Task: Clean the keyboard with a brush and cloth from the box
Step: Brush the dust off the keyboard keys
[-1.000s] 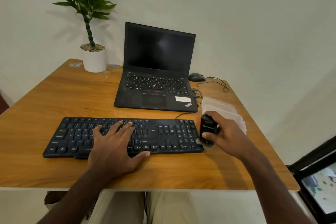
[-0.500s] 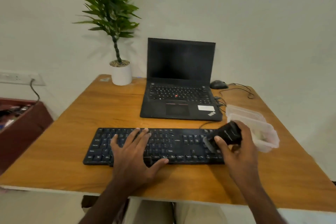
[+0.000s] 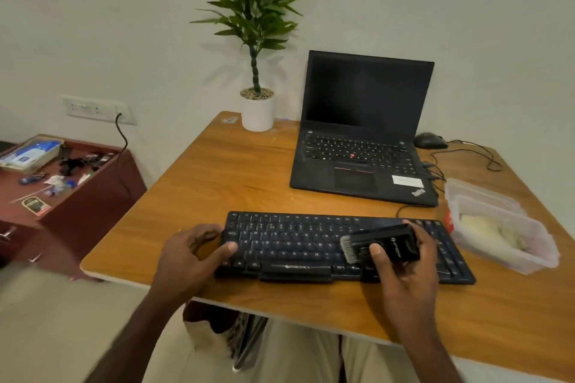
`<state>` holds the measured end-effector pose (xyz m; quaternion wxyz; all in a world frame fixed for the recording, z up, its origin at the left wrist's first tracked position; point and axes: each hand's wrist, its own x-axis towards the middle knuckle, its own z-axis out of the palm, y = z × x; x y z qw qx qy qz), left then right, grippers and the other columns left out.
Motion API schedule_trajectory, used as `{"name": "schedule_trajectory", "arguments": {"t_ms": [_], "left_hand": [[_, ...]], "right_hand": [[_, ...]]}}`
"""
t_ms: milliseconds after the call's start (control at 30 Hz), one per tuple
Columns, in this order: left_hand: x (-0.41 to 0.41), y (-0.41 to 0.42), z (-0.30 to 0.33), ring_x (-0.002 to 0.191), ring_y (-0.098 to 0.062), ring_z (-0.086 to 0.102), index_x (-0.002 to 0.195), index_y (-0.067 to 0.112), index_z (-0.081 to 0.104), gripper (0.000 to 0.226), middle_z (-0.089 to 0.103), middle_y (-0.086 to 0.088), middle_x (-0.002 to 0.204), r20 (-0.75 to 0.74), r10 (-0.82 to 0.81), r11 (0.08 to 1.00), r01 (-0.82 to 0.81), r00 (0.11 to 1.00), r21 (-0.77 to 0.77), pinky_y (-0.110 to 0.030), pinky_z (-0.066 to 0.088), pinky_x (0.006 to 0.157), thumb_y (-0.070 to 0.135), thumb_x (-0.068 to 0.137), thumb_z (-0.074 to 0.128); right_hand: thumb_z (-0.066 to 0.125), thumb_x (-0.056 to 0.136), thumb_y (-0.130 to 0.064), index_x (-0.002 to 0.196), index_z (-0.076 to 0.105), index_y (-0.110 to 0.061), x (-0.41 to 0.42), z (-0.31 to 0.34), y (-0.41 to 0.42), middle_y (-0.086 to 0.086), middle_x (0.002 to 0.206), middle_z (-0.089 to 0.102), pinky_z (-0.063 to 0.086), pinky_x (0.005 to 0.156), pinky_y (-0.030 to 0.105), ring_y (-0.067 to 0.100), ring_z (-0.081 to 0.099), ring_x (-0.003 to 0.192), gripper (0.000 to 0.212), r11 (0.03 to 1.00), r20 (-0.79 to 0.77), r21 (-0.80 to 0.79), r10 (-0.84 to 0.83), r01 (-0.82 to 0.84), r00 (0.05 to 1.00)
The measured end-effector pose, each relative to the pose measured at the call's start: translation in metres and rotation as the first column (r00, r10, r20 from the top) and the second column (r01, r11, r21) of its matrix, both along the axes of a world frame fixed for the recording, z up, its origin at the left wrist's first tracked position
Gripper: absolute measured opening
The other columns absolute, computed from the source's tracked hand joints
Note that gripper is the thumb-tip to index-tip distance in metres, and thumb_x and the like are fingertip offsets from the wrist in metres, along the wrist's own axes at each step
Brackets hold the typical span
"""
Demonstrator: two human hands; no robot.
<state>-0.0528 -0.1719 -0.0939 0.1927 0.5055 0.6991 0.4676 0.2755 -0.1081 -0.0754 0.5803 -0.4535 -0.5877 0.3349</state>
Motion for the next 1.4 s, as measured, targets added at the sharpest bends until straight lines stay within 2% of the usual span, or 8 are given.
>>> {"name": "schedule_trajectory", "arguments": {"t_ms": [167, 300, 400, 600, 833, 1000, 1267, 1400], "left_hand": [[-0.023, 0.002, 0.002, 0.142, -0.006, 0.031, 0.148, 0.046, 0.031, 0.111, 0.034, 0.024, 0.153, -0.277, -0.326, 0.933, 0.26, 0.904, -0.249, -0.052, 0.019, 0.12, 0.089, 0.054, 0.069], [-0.027, 0.007, 0.005, 0.148, 0.004, 0.006, 0.157, 0.041, 0.007, 0.133, 0.004, 0.022, 0.164, -0.389, -0.487, 0.859, 0.348, 0.781, -0.376, -0.046, -0.011, 0.122, 0.097, 0.048, 0.06], [-0.028, 0.007, 0.006, 0.147, 0.007, 0.004, 0.157, 0.041, 0.007, 0.133, 0.006, 0.023, 0.164, -0.351, -0.485, 0.855, 0.349, 0.801, -0.385, -0.045, -0.013, 0.122, 0.097, 0.047, 0.058], [-0.031, 0.008, 0.007, 0.147, 0.006, 0.005, 0.158, 0.035, 0.004, 0.141, 0.011, 0.019, 0.164, -0.335, -0.529, 0.827, 0.386, 0.779, -0.409, -0.046, -0.013, 0.121, 0.099, 0.043, 0.055], [-0.034, 0.01, 0.004, 0.148, 0.006, 0.007, 0.158, 0.035, 0.005, 0.14, 0.012, 0.018, 0.164, -0.339, -0.514, 0.838, 0.378, 0.788, -0.393, -0.044, -0.013, 0.122, 0.097, 0.044, 0.056], [-0.034, 0.011, 0.004, 0.148, 0.004, 0.005, 0.158, 0.036, 0.002, 0.141, 0.009, 0.019, 0.164, -0.331, -0.519, 0.83, 0.372, 0.788, -0.416, -0.048, -0.012, 0.122, 0.098, 0.044, 0.056], [-0.03, 0.011, 0.004, 0.147, 0.007, 0.006, 0.158, 0.034, 0.006, 0.132, 0.013, 0.018, 0.164, -0.335, -0.497, 0.846, 0.361, 0.8, -0.394, -0.049, -0.01, 0.122, 0.092, 0.052, 0.061], [-0.03, 0.011, 0.008, 0.146, 0.007, 0.005, 0.158, 0.034, 0.001, 0.135, 0.01, 0.018, 0.164, -0.317, -0.502, 0.833, 0.352, 0.804, -0.427, -0.047, -0.014, 0.121, 0.095, 0.051, 0.055]], "right_hand": [[0.074, 0.086, -0.017, 0.118, 0.043, -0.055, -0.005, 0.002, -0.004, -0.041, 0.108, 0.058, 0.051, 0.076, 0.007, -0.018, 0.059, 0.102, 0.059, 1.0, 0.091, 0.009, 0.006, -0.007, 0.996], [0.073, 0.079, -0.027, 0.119, 0.04, -0.06, -0.023, 0.006, -0.015, -0.034, 0.113, 0.055, 0.051, 0.074, 0.004, -0.017, 0.057, 0.105, 0.061, 0.999, 0.159, 0.028, 0.038, -0.043, 0.987], [0.077, 0.083, -0.015, 0.121, 0.04, -0.052, -0.057, 0.005, -0.027, -0.026, 0.112, 0.056, 0.051, 0.07, 0.005, -0.018, 0.058, 0.103, 0.065, 0.98, 0.204, -0.012, 0.195, -0.196, 0.959], [0.075, 0.089, -0.035, 0.13, 0.037, -0.053, -0.135, 0.034, -0.027, -0.037, 0.108, 0.053, 0.054, 0.078, 0.01, -0.016, 0.058, 0.102, 0.059, 0.875, 0.45, -0.056, 0.452, -0.481, 0.77], [0.069, 0.093, -0.036, 0.134, 0.037, -0.046, -0.132, 0.059, -0.001, -0.017, 0.114, 0.062, 0.058, 0.08, 0.033, 0.005, 0.062, 0.097, 0.052, 0.727, 0.701, -0.236, 0.587, -0.645, 0.404], [0.073, 0.091, -0.032, 0.132, 0.044, -0.039, -0.13, 0.067, 0.01, -0.014, 0.106, 0.066, 0.061, 0.072, 0.032, 0.006, 0.067, 0.093, 0.051, 0.803, 0.57, -0.102, 0.531, -0.587, 0.627], [0.071, 0.091, -0.035, 0.134, 0.038, -0.047, -0.133, 0.057, -0.002, -0.013, 0.116, 0.064, 0.058, 0.08, 0.032, 0.006, 0.063, 0.097, 0.055, 0.711, 0.713, -0.224, 0.586, -0.666, 0.385], [0.072, 0.091, -0.034, 0.131, 0.044, -0.038, -0.112, 0.063, 0.023, -0.015, 0.104, 0.064, 0.061, 0.07, 0.03, 0.006, 0.066, 0.09, 0.049, 0.807, 0.621, -0.107, 0.511, -0.581, 0.594]]}}
